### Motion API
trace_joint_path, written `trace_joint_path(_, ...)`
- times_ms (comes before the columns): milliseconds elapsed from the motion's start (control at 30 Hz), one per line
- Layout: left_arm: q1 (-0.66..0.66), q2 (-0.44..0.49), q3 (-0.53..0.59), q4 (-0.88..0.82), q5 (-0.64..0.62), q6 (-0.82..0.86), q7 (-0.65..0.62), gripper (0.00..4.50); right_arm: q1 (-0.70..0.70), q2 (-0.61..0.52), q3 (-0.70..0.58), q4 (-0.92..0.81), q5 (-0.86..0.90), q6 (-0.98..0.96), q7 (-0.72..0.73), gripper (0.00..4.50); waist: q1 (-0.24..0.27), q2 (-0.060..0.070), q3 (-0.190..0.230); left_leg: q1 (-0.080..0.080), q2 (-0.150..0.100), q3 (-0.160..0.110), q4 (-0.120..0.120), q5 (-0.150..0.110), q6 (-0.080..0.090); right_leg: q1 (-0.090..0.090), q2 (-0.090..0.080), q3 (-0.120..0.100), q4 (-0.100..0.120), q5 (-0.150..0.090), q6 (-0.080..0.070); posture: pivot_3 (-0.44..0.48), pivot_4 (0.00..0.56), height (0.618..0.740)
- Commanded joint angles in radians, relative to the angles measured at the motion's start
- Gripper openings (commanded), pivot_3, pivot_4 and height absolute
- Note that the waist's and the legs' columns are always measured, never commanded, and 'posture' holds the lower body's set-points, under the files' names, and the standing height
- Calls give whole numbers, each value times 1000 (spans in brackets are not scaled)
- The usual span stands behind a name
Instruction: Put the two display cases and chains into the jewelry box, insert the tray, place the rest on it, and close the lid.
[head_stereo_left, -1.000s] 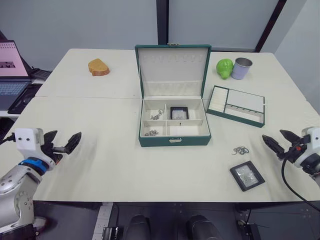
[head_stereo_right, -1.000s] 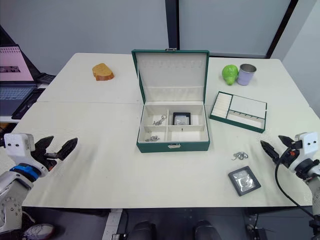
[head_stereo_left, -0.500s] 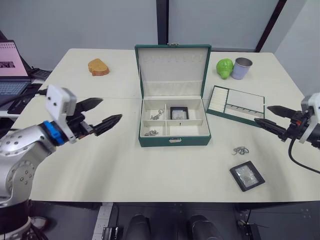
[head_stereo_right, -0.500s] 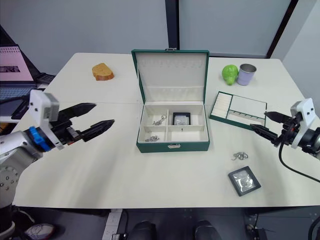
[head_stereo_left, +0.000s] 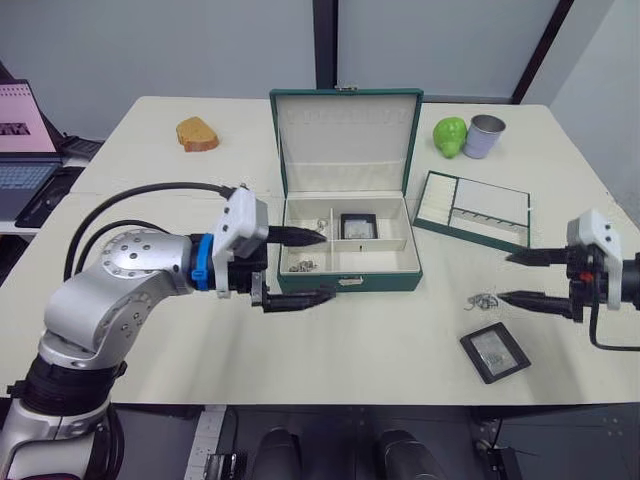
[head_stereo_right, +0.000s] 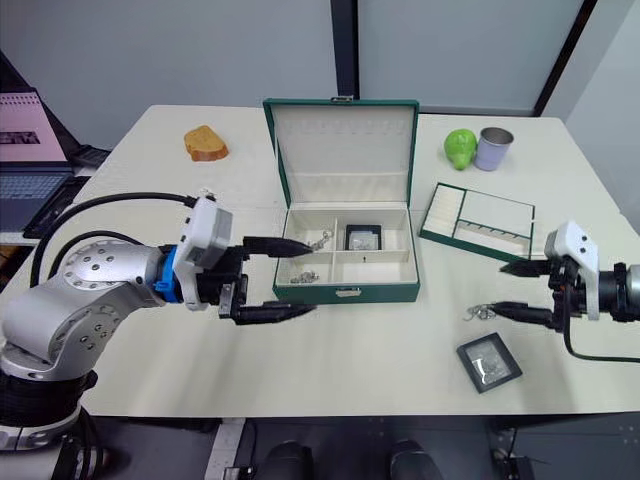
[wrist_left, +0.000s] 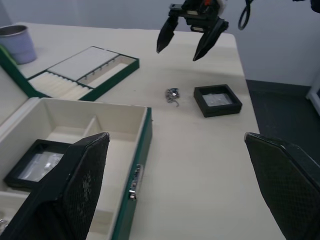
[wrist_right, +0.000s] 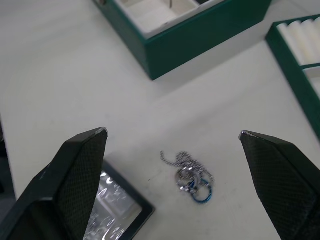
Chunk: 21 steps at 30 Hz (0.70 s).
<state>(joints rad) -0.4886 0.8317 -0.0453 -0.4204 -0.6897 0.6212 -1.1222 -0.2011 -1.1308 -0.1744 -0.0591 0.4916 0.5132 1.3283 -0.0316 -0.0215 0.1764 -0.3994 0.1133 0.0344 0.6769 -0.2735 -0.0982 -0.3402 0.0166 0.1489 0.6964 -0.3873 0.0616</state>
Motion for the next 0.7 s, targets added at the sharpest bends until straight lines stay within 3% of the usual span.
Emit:
trace_joint_path(33,-8,20,-64,4,71,-87,-100,4490,57,-47,-35,-100,0,-28,48,4500,0,0,0,0,0,0,0,0,0,0,0,0,0,0,0,0,150,740)
trace_joint_path(300,-30,-16,-145,71,173,-222,-212,4490,158,-60,0,-182,-88,-314,162,4500,1,0,0,0,0,-1,0,0,0,2,0,-1,0,0,0,0,150,740)
trace_joint_path(700,7,-23,-174,27,225,-266,-248,4490,203,-68,121,-77,-244,-595,238,4500,0,0,0,1,0,-2,1,0,0,3,0,-1,-1,0,0,0,150,740)
